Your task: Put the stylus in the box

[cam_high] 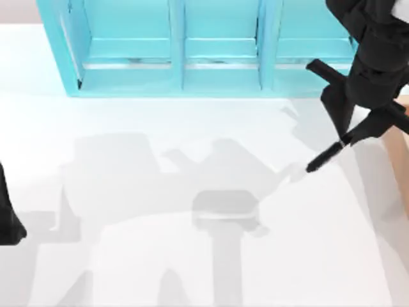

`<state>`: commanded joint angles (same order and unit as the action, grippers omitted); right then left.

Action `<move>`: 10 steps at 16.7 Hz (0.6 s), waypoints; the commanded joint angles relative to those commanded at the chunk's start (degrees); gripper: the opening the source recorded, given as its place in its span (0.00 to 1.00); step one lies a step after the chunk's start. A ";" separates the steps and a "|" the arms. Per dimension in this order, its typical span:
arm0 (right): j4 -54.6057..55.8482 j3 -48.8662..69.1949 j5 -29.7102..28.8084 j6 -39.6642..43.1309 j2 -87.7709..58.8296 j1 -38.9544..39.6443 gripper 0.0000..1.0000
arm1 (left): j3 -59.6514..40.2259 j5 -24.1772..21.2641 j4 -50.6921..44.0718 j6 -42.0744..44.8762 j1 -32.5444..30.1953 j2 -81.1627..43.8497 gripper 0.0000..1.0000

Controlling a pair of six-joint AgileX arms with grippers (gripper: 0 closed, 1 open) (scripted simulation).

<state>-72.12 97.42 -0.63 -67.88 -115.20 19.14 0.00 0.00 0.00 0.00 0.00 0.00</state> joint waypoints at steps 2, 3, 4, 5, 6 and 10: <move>-0.62 -1.09 -0.12 1.24 1.07 -9.81 0.00 | 0.00 0.00 0.00 0.00 0.00 0.00 1.00; -0.93 -1.69 -0.21 1.87 1.65 -15.13 0.00 | 0.00 0.00 0.00 0.00 0.00 0.00 1.00; -1.22 -2.29 -0.30 2.52 2.27 -20.51 0.00 | 0.00 0.00 0.00 0.00 0.00 0.00 1.00; -1.49 -2.89 -0.38 3.15 2.91 -25.75 0.00 | 0.00 0.00 0.00 0.00 0.00 0.00 1.00; -1.72 -3.43 -0.45 3.76 3.56 -30.48 0.00 | 0.00 0.00 0.00 0.00 0.00 0.00 1.00; -2.10 -5.11 -0.35 5.80 6.14 -43.52 0.00 | 0.00 0.00 0.00 0.00 0.00 0.00 1.00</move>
<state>-74.21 92.31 -0.97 -62.08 -109.06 -24.38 0.00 0.00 0.00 0.00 0.00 0.00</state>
